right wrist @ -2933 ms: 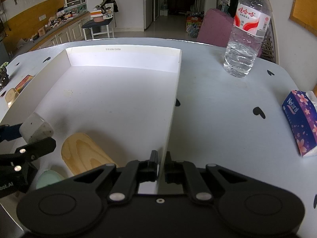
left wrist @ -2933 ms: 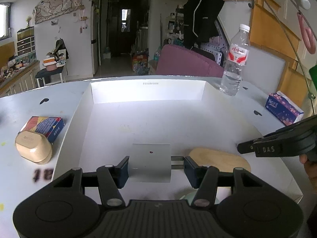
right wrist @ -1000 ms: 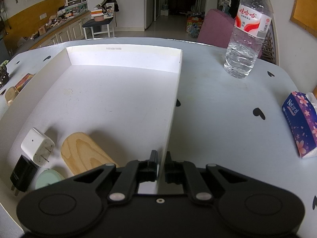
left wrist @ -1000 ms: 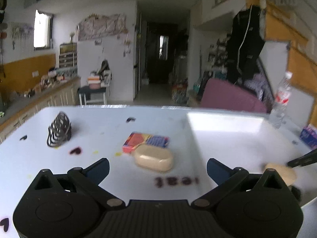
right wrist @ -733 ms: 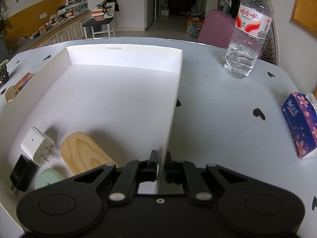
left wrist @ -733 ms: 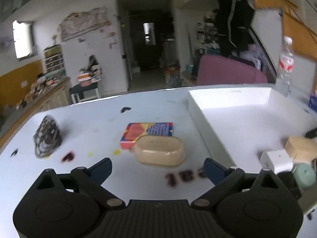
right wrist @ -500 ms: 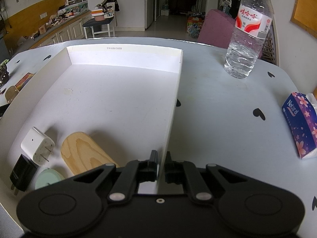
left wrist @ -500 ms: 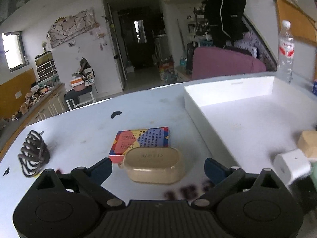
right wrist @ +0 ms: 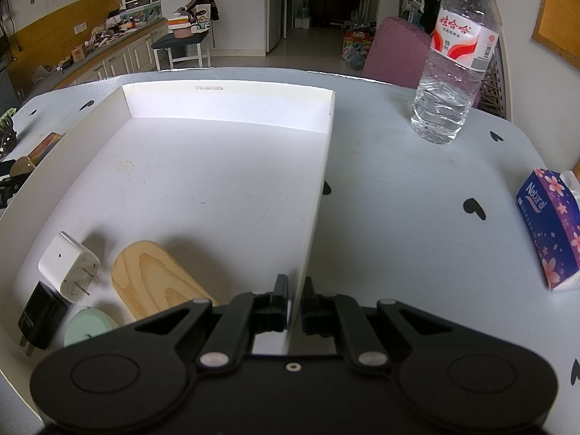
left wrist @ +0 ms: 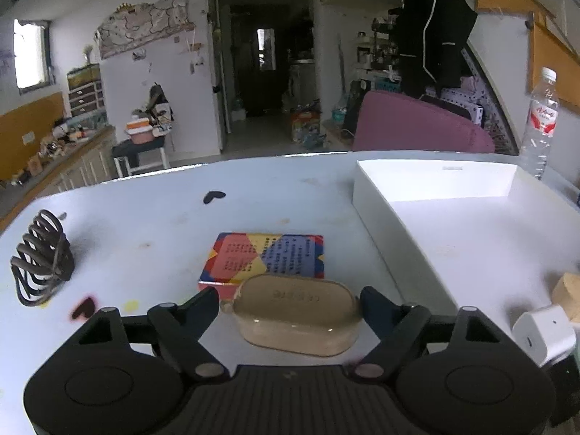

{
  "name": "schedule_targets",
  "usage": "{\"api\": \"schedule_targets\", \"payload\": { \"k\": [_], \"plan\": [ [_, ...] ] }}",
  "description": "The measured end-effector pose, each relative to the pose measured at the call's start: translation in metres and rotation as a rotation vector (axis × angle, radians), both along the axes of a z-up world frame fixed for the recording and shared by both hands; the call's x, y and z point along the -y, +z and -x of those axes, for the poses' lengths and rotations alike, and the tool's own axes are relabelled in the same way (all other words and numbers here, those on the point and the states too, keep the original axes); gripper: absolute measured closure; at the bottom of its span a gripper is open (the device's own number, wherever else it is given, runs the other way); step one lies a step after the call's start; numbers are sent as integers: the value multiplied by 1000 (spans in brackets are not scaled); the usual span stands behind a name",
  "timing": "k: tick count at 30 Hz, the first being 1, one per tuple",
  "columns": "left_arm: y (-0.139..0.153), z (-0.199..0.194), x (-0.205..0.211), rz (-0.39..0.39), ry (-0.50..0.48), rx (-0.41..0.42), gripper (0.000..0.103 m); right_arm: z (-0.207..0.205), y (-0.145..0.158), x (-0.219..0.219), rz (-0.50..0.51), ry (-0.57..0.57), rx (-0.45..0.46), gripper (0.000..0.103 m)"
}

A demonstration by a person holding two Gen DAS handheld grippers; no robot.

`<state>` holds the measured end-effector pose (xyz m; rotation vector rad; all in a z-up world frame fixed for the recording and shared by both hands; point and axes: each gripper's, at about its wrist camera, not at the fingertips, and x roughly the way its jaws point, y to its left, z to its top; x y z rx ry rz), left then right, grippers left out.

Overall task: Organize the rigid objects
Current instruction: 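Move the left tool back and grasp the beige earbud case, then carry the beige earbud case into the tray and open the left tool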

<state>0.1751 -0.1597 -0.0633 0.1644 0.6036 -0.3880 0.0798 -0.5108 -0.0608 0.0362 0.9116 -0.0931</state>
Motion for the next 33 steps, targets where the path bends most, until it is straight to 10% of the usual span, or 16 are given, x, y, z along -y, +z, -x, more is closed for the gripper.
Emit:
{"api": "schedule_targets", "payload": {
  "k": [23, 33],
  "plan": [
    [12, 12, 1, 16, 80, 27, 20, 0, 0, -1, 3, 2, 0, 95],
    [57, 51, 56, 30, -90, 111, 20, 0, 0, -1, 3, 2, 0, 96]
  ]
}}
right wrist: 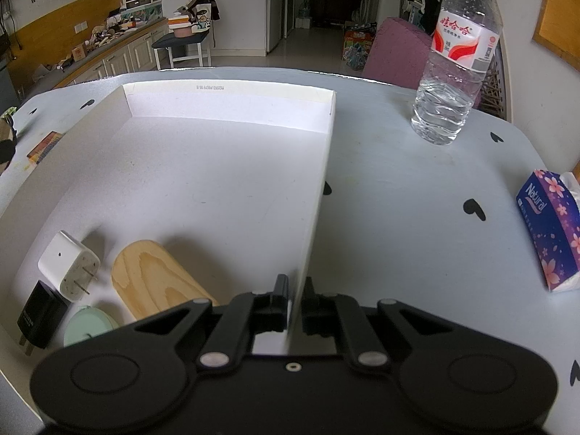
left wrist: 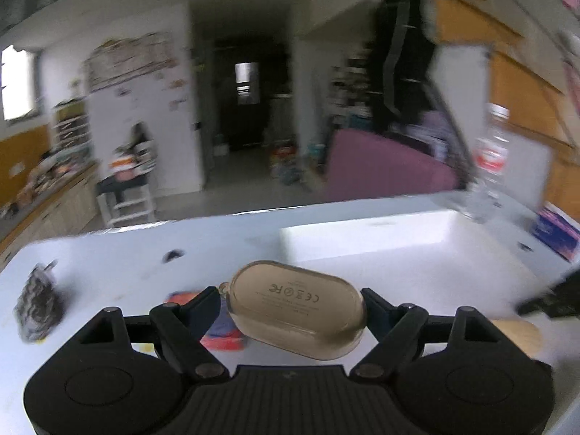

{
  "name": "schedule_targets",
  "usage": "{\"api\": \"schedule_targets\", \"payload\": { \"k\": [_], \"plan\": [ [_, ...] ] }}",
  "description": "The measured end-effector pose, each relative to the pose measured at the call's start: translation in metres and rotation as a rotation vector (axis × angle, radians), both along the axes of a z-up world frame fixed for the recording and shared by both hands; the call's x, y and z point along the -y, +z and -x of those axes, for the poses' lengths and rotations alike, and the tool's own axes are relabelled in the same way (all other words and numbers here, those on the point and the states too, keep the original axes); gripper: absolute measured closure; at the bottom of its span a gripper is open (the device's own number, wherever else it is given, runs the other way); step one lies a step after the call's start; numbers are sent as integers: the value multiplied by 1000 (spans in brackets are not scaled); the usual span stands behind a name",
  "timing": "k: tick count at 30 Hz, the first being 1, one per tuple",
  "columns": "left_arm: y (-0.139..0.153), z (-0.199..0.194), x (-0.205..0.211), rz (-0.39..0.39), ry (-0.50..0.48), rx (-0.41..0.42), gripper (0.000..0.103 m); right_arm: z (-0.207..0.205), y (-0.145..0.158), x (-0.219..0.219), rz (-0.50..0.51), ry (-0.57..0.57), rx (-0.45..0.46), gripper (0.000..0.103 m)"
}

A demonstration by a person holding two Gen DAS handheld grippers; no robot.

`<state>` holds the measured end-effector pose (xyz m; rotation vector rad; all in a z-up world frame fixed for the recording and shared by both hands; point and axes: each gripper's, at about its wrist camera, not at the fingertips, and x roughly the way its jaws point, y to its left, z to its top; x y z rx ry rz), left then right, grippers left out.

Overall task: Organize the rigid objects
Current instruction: 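Carry the beige earbud case into the tray and open the left tool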

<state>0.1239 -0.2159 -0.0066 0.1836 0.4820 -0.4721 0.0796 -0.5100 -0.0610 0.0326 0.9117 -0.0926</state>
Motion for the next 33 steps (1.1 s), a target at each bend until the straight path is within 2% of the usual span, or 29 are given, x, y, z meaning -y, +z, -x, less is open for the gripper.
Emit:
{"api": "schedule_targets", "payload": {
  "k": [5, 10, 15, 20, 25, 29, 33],
  "plan": [
    [-7, 11, 31, -135, -135, 12, 20, 0, 0, 0, 3, 2, 0, 96],
    [-13, 11, 47, -214, -181, 7, 20, 0, 0, -1, 5, 3, 0, 96],
    [-13, -3, 74, -190, -146, -56, 20, 0, 0, -1, 5, 3, 0, 96],
    [-26, -23, 107, -115, -103, -208, 20, 0, 0, -1, 7, 4, 0, 96],
    [-44, -29, 143, -93, -119, -260, 20, 0, 0, -1, 7, 4, -1, 96],
    [-47, -32, 166, -67, -133, -263, 20, 0, 0, 0, 7, 4, -1, 96],
    [-50, -39, 182, -34, -137, -304, 20, 0, 0, -1, 9, 5, -1, 96]
  ]
}}
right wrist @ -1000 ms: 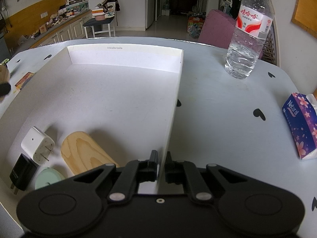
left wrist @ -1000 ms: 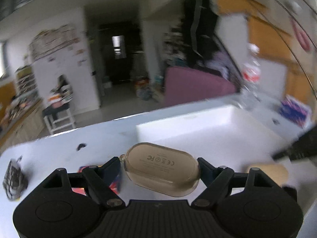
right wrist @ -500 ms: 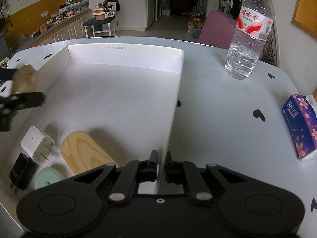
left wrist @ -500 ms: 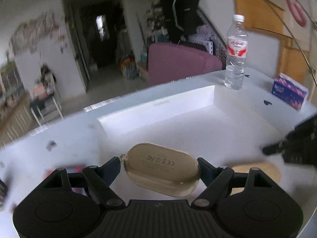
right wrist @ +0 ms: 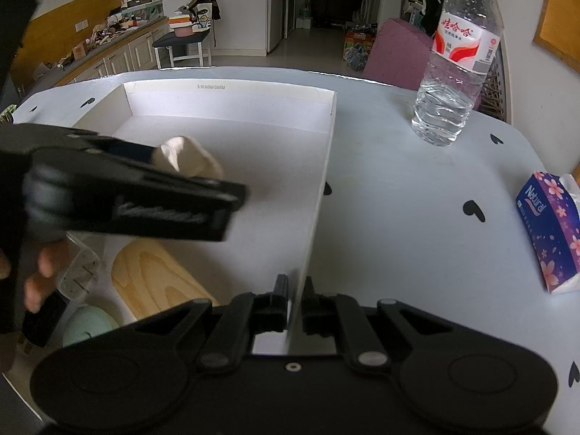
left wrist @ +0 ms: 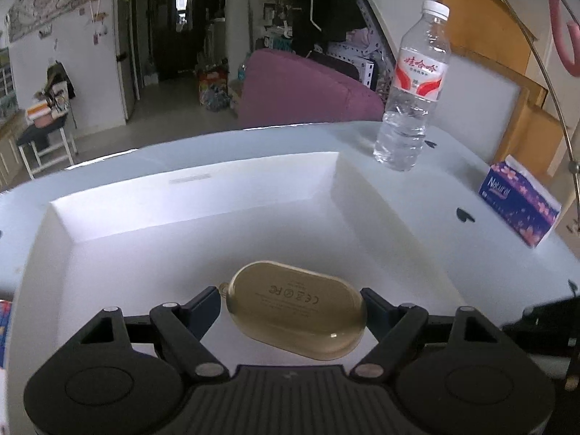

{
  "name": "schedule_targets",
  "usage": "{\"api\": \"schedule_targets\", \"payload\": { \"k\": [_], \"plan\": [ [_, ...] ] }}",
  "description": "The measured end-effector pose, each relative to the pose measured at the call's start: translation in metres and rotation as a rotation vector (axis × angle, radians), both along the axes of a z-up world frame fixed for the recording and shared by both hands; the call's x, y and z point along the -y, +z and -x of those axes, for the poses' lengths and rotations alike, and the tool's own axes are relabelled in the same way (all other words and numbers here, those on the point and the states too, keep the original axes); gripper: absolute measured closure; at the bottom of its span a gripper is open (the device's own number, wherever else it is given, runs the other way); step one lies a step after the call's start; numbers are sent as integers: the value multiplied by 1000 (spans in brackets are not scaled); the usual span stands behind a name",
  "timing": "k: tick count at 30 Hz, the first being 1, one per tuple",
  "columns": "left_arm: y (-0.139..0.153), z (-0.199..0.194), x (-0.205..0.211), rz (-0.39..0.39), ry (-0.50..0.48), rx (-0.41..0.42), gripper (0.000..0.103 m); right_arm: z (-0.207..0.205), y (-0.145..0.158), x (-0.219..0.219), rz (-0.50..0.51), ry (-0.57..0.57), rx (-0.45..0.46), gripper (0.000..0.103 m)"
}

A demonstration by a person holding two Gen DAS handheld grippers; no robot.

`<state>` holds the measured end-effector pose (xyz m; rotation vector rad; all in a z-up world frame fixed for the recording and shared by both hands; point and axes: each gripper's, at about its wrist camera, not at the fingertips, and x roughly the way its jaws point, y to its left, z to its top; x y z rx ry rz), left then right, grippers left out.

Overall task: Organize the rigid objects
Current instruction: 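Carry the beige earbud case into the tray and open the left tool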

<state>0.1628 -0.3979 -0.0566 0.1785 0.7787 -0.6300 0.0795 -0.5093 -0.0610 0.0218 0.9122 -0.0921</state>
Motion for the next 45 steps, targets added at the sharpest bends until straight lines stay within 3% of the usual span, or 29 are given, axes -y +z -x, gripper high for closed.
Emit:
{"api": "schedule_targets", "payload": {
  "k": [10, 14, 21, 33, 45],
  "plan": [
    [-4, -3, 13, -31, 28, -22, 19, 0, 0, 0, 0, 0, 0, 96],
    [-2, -3, 15, -27, 44, -9, 8, 0, 0, 0, 0, 0, 0, 96],
    [5, 2, 10, -20, 43, 8, 7, 0, 0, 0, 2, 1, 0, 96],
    [32, 36, -34, -28, 39, 52, 6, -1, 0, 1, 7, 3, 0, 95],
    [60, 98, -83, 30, -19, 129, 0, -1, 0, 1, 8, 3, 0, 95]
  ]
}}
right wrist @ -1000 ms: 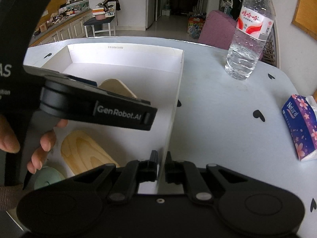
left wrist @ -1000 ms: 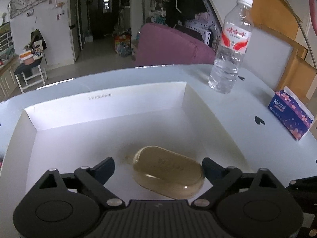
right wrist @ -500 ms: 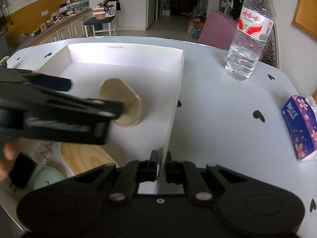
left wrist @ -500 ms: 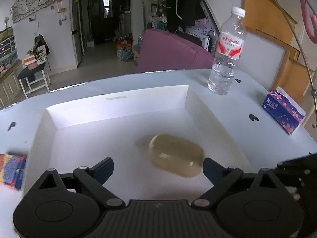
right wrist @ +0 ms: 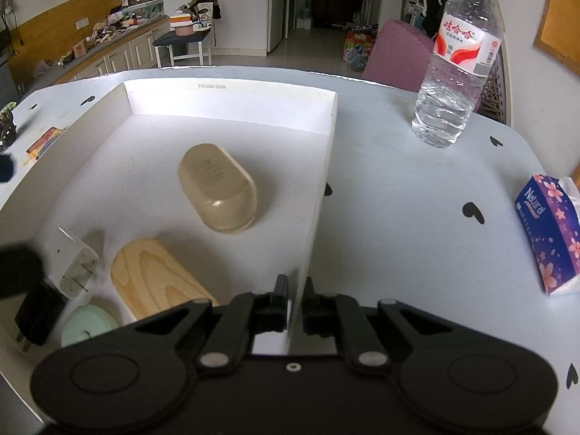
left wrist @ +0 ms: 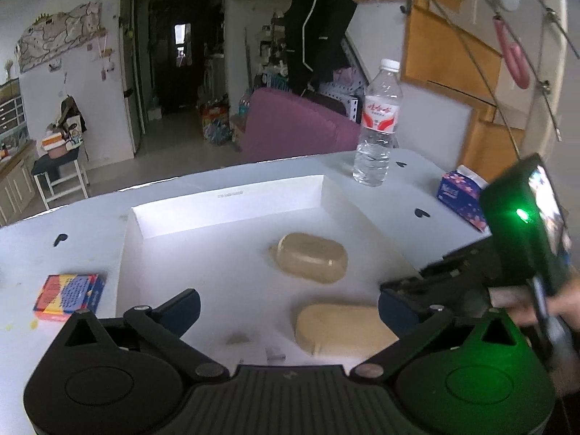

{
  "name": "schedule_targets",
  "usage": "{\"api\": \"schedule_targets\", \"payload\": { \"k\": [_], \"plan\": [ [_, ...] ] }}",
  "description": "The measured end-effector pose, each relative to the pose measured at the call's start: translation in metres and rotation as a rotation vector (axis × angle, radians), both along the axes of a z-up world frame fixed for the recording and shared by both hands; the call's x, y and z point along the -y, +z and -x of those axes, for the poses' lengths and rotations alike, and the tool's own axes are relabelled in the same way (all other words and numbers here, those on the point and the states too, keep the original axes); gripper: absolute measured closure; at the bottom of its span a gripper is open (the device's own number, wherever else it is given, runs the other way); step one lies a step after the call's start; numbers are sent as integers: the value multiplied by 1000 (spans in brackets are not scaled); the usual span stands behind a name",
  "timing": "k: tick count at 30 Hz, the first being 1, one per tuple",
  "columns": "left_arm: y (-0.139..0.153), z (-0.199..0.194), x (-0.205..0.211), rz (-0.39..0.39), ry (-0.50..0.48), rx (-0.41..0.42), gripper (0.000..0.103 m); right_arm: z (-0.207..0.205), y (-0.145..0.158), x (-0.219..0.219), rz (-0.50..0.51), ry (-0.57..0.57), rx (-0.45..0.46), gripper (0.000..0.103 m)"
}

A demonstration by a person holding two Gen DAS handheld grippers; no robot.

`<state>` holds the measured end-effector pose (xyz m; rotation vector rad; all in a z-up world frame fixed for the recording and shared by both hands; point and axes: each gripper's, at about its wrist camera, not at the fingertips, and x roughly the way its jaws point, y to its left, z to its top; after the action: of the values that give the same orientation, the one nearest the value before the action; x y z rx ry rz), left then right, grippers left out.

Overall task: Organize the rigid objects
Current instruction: 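Carry the beige earbud case into the tray and open the left tool, then move the left tool back and grasp the colourful card box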

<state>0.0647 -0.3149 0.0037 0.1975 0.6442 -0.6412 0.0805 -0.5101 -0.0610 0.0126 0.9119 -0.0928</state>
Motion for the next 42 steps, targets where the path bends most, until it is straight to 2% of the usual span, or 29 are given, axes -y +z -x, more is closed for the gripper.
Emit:
{"api": "schedule_targets", "payload": {
  "k": [12, 16, 22, 28, 34, 42],
  "plan": [
    [6, 40, -47, 19, 20, 95, 0, 0, 0, 0, 0, 0, 0, 95],
    [7, 38, -72, 31, 70, 139, 0, 0, 0, -1, 0, 0, 0, 95],
    [-1, 9, -119, 19, 202, 152, 0, 0, 0, -1, 0, 0, 0, 95],
    [-24, -27, -154, -27, 279, 130, 0, 0, 1, -1, 3, -1, 1, 95],
    [-50, -58, -168, -68, 287, 110, 0, 0, 1, 0, 7, 1, 2, 95],
    [-77, -106, -150, -125, 279, 76, 0, 0, 1, -1, 7, 1, 2, 95]
  ]
}}
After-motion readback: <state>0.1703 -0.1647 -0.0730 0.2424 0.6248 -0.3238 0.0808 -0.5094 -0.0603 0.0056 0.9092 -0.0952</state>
